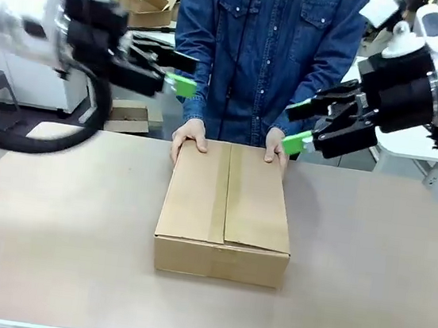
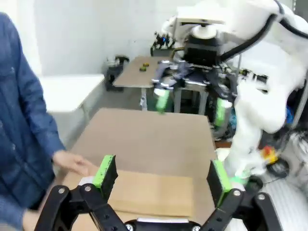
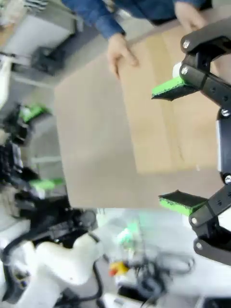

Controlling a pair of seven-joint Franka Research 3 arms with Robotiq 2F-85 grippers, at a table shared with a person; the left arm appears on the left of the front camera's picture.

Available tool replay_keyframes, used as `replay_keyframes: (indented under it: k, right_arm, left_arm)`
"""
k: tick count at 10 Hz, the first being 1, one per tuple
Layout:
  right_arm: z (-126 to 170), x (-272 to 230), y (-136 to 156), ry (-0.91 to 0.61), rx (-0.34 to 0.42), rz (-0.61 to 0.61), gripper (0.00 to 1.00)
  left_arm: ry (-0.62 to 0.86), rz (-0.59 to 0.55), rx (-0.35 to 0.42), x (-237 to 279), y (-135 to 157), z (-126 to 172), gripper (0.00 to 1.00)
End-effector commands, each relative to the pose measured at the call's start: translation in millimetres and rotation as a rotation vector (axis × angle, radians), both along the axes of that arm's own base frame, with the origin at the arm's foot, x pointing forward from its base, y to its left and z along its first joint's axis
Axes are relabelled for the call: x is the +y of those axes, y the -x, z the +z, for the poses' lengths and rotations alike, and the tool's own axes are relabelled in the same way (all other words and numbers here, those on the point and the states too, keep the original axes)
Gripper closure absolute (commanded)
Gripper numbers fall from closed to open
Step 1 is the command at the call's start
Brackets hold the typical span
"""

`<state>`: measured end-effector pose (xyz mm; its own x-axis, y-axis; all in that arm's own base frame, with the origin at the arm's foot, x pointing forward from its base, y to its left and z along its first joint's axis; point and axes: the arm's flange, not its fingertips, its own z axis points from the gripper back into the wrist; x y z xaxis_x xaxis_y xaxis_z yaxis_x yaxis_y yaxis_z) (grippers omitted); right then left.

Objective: Pack the gift set into the box.
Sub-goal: Press and hold the closed box until the human finishes sealing it.

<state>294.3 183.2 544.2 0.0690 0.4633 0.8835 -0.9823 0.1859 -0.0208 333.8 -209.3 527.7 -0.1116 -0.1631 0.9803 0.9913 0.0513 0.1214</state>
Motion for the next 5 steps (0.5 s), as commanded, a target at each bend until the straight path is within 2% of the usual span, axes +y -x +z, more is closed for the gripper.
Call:
replay_keyframes:
  k: [1, 2, 3, 4, 5]
  right_arm:
    - [-106.1, -40.4, -21.4, -0.192, -0.198, 0.090, 0.00]
    - [-131.7, -47.2, -21.7, -0.210, -0.250, 0.045, 0.00]
    - [-149.3, -45.0, -19.8, -0.210, -0.252, 0.014, 0.00]
    - [-168.6, -34.0, -19.4, -0.165, -0.220, 0.029, 0.00]
    - [-178.7, -29.3, -19.0, -0.150, -0.109, 0.039, 0.00]
  left_arm:
    - [0.078, -0.064, -0.215, -11.6, -22.7, -112.4, 0.00]
    - [0.094, -0.071, -0.191, -8.5, -21.8, -142.0, 0.00]
    - [0.063, -0.063, -0.195, -3.4, -22.8, -161.8, 0.00]
    - [0.029, -0.044, -0.195, 2.6, -29.4, -181.0, 0.00]
    - [0.055, 0.008, -0.130, 5.5, -35.6, -184.5, 0.00]
